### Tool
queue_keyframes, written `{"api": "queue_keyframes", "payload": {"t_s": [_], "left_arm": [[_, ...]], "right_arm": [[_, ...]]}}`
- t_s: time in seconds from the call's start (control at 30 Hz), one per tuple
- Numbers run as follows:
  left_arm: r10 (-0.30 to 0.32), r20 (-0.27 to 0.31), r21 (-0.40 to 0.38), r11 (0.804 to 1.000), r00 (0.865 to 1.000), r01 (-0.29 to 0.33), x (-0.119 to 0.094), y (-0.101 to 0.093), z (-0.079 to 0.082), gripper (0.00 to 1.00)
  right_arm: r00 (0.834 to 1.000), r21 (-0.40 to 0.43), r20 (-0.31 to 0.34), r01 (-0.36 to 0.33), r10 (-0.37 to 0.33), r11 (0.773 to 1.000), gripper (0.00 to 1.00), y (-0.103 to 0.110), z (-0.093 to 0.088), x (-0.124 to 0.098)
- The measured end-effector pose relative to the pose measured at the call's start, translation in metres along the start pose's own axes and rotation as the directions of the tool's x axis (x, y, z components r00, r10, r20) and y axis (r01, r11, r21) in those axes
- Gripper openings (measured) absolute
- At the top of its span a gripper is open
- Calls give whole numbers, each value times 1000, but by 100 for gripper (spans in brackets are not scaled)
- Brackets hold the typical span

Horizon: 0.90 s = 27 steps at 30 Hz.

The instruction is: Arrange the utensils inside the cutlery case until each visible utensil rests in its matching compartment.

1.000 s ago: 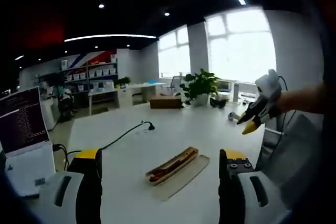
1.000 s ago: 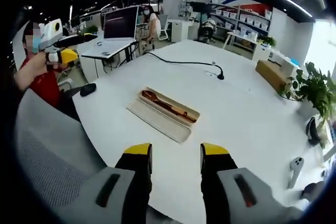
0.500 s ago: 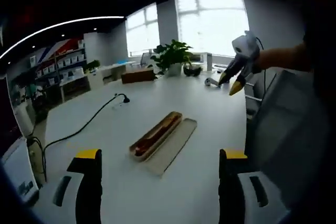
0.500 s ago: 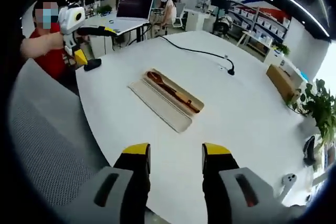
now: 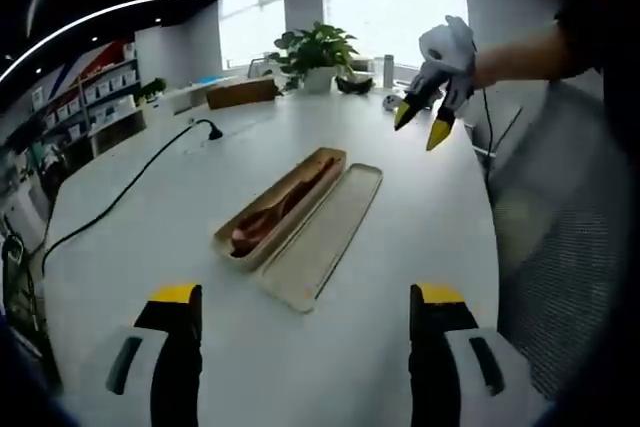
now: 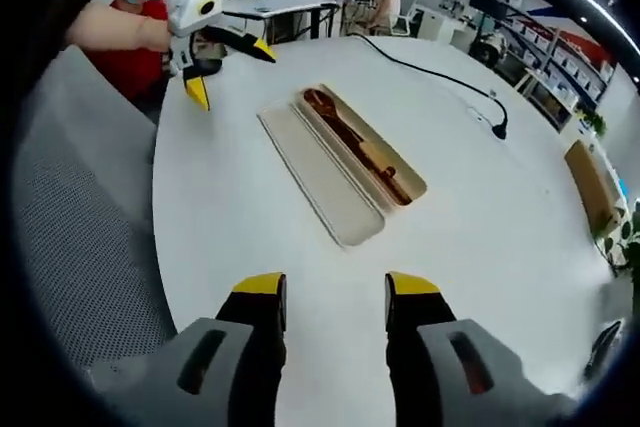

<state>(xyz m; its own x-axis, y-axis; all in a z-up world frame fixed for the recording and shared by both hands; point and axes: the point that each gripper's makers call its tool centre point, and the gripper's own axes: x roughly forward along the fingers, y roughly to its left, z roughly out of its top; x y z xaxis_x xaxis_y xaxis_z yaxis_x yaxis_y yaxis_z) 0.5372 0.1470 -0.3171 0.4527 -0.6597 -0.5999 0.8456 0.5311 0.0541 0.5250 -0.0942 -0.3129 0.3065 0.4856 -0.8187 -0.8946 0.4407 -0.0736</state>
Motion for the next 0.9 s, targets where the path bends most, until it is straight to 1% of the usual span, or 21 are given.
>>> {"api": "queue_keyframes", "payload": {"t_s": [0.07,0.1,0.13,0.17,0.23,0.3,0.4,0.43,0.53,0.67,0.7,0.73,0.77,0.8,0.87,0.9], "left_arm": [[-27,-9,16,1000,1000,27,7,-4,-2,87],[-58,-24,19,998,998,58,10,-9,-5,87],[-69,-48,23,997,996,70,14,-10,-9,87],[-68,-53,32,997,996,70,17,-10,-11,87],[-91,-76,38,995,993,94,23,-12,-15,83],[-96,-97,57,993,991,102,27,-11,-18,80],[-103,-88,45,993,991,107,30,-9,-14,79],[-99,-89,48,994,991,103,32,-8,-14,79],[-97,-84,42,994,992,101,37,-3,-12,79],[-100,-79,18,995,992,102,44,1,-11,76],[-103,-82,11,994,991,104,45,1,-12,76],[-107,-99,12,994,989,109,47,0,-14,74],[-110,-101,13,994,989,112,47,-2,-14,71],[-119,-94,12,993,988,120,47,-4,-12,69],[-121,-91,7,992,988,122,49,-7,-10,69],[-111,-87,32,993,990,115,51,-6,-10,69]], "right_arm": [[1000,-43,-17,-23,22,999,37,-1,0,9],[999,-50,-23,-28,27,998,37,-2,0,13],[999,-56,-31,-28,26,998,37,-5,0,19],[999,-59,-31,-30,28,998,37,-7,0,22],[999,-56,-29,-38,37,998,38,-11,2,28],[999,-80,-22,-43,42,996,38,-14,7,34],[998,-98,-14,-59,58,993,38,-18,11,39],[997,-94,-15,-70,69,993,39,-18,12,41],[997,-114,-18,-81,79,990,39,-21,12,46],[994,-102,-3,-109,110,989,39,-25,14,51],[994,-97,1,-113,114,989,39,-27,15,52],[994,-99,1,-113,114,989,38,-28,15,54],[992,-106,-2,-125,126,986,38,-29,15,55],[992,-107,-5,-123,123,987,36,-29,16,56],[991,-117,1,-131,132,984,35,-27,18,56],[990,-118,3,-136,138,984,34,-26,20,58]]}}
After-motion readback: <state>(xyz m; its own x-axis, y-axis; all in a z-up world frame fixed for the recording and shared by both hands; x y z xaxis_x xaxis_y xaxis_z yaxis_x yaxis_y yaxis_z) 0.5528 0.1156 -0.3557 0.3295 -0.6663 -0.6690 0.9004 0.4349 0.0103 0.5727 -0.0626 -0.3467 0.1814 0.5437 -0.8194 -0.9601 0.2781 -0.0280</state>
